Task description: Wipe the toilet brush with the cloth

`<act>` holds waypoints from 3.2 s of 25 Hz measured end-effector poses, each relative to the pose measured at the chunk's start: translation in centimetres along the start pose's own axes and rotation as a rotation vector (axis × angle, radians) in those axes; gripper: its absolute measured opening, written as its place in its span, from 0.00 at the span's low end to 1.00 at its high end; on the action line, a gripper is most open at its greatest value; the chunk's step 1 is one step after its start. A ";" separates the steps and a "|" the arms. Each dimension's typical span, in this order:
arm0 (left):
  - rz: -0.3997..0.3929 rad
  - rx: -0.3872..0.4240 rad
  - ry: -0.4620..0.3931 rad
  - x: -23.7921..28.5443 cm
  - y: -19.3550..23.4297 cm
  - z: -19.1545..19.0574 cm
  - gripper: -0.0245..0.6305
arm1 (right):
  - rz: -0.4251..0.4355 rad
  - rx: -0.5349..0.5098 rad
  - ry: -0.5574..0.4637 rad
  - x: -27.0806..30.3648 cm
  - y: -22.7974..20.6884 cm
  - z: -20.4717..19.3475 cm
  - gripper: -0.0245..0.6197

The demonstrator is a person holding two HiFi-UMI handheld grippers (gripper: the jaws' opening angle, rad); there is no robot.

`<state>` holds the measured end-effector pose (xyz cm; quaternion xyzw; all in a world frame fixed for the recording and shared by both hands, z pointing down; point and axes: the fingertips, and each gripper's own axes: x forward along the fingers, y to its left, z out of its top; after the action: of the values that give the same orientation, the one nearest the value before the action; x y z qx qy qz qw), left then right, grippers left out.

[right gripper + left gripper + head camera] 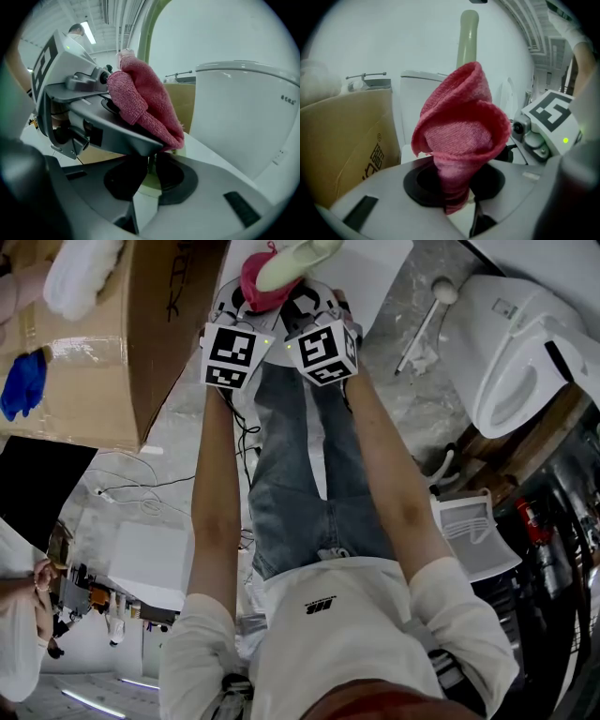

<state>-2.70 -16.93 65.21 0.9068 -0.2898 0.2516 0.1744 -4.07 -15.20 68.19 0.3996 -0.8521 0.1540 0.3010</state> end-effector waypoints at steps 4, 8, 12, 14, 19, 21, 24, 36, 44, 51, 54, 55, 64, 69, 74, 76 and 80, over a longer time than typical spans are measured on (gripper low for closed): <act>0.009 -0.005 0.016 -0.2 0.0 0.2 0.22 | 0.003 -0.001 0.007 -0.1 -0.1 0.0 0.12; 0.016 0.001 0.021 -0.6 -0.1 0.8 0.22 | 0.002 0.002 0.013 -0.1 -0.2 0.0 0.12; 0.019 0.017 0.009 -1.3 -0.2 1.8 0.22 | -0.002 0.005 0.018 -0.2 -0.2 -0.1 0.12; 0.021 0.023 -0.001 -1.8 -0.1 2.3 0.22 | -0.004 0.006 0.019 0.0 -0.1 0.0 0.12; 0.027 0.042 -0.039 -3.2 -0.1 4.2 0.22 | -0.006 0.009 0.024 0.1 0.0 0.0 0.12; 0.027 0.052 -0.055 -3.7 -0.3 5.1 0.22 | -0.007 0.009 0.027 0.0 -0.1 0.0 0.12; 0.026 0.065 -0.080 -4.5 -0.5 6.5 0.22 | -0.008 0.011 0.031 0.0 -0.1 0.0 0.12; 0.034 0.130 -0.206 -7.5 -1.3 13.5 0.24 | -0.018 0.025 0.034 -0.1 -0.2 0.0 0.12; 0.052 0.138 -0.271 -9.0 -1.7 16.6 0.29 | -0.015 0.029 0.045 -0.2 -0.1 0.1 0.12; 0.069 0.089 -0.312 -11.2 -1.7 17.1 0.32 | -0.001 0.048 0.052 -0.1 0.0 0.2 0.13; 0.091 0.078 -0.323 -12.5 -1.7 17.5 0.32 | 0.009 0.055 0.063 -0.1 0.0 0.4 0.14; 0.097 0.074 -0.325 -12.9 -1.8 17.6 0.32 | 0.016 0.064 0.066 -0.1 0.1 0.5 0.15; 0.161 0.022 -0.367 -16.9 -1.7 18.7 0.32 | 0.048 0.113 0.022 -1.4 -0.1 2.5 0.18; 0.189 -0.002 -0.356 -18.7 -2.3 19.2 0.32 | 0.051 0.128 0.002 -4.4 0.1 4.2 0.19; 0.229 -0.030 -0.348 -20.1 -2.7 20.2 0.32 | 0.059 0.124 -0.055 -8.2 -0.1 7.1 0.19; 0.245 -0.038 -0.339 -20.6 -2.8 20.5 0.32 | 0.059 0.124 -0.089 -9.7 -0.4 8.7 0.19; 0.266 -0.045 -0.313 -21.6 -3.0 21.2 0.32 | 0.049 0.107 -0.149 -13.2 -1.0 11.9 0.16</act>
<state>-8.52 -14.96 35.45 0.8845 -0.4360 0.1219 0.1129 -1.34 -14.11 50.66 0.4045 -0.8721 0.1767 0.2111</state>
